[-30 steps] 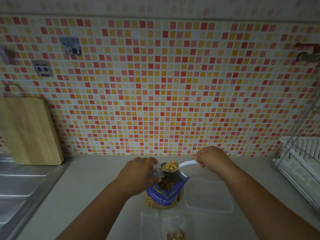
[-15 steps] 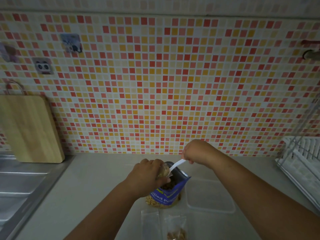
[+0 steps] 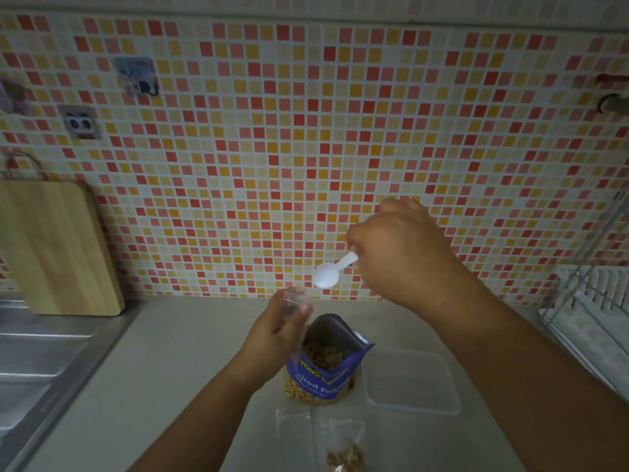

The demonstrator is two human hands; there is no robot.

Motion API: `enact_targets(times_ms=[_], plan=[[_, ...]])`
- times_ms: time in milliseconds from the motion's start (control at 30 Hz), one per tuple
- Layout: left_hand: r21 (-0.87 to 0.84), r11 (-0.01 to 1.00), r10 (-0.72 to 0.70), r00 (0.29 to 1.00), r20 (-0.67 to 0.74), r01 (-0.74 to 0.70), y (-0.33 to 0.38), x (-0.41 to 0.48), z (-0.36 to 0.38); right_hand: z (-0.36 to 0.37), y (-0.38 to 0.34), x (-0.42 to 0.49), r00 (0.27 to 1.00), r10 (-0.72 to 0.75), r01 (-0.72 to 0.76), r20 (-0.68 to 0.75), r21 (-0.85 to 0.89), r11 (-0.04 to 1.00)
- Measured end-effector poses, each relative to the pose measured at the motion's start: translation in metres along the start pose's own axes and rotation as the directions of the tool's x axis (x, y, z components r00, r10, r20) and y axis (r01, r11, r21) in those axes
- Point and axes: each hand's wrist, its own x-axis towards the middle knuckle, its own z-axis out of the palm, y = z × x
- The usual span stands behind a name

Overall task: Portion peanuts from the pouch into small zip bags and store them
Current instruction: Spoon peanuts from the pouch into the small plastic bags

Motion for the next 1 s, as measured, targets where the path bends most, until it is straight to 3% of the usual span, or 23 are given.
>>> enact_targets(times_ms=[100, 200, 300, 633, 767, 900, 1000], plan=[[-0.143, 0.988, -0.06, 0.998, -0.016, 0.057, 0.002, -0.004, -0.01, 0.011, -0.006, -0.006, 0.976, 0.069, -0.067, 0.207, -0.016, 0.998], [-0.072, 0.994, -0.076, 0.996, 0.051, 0.08, -0.001, -0.008, -0.011, 0.053, -0.03, -0.011, 0.848, 0.039, 0.005, 0.529, -0.081, 0.997], [0.01, 0.993, -0.117, 0.985, 0.129, 0.116, -0.004, -0.012, -0.007, 0.096, -0.048, -0.013, 0.768, 0.066, 0.029, 0.637, -0.138, 0.99], [-0.023, 0.989, -0.141, 0.978, 0.152, 0.146, -0.016, -0.013, 0.001, 0.143, -0.077, -0.011, 0.665, 0.258, -0.375, 0.701, 0.014, 0.927], [0.0, 0.99, -0.14, 0.978, 0.154, 0.142, -0.017, -0.011, 0.001, 0.146, -0.073, -0.015, 0.664, 0.316, -0.444, 0.677, 0.018, 0.896], [-0.017, 0.987, -0.155, 0.975, 0.158, 0.159, -0.019, -0.011, 0.002, 0.146, -0.067, -0.015, 0.609, 0.366, -0.498, 0.703, -0.02, 0.867], [-0.029, 0.984, -0.169, 0.972, 0.165, 0.176, -0.019, -0.01, 0.002, 0.147, -0.066, -0.017, 0.63, 0.382, -0.549, 0.676, 0.039, 0.835]])
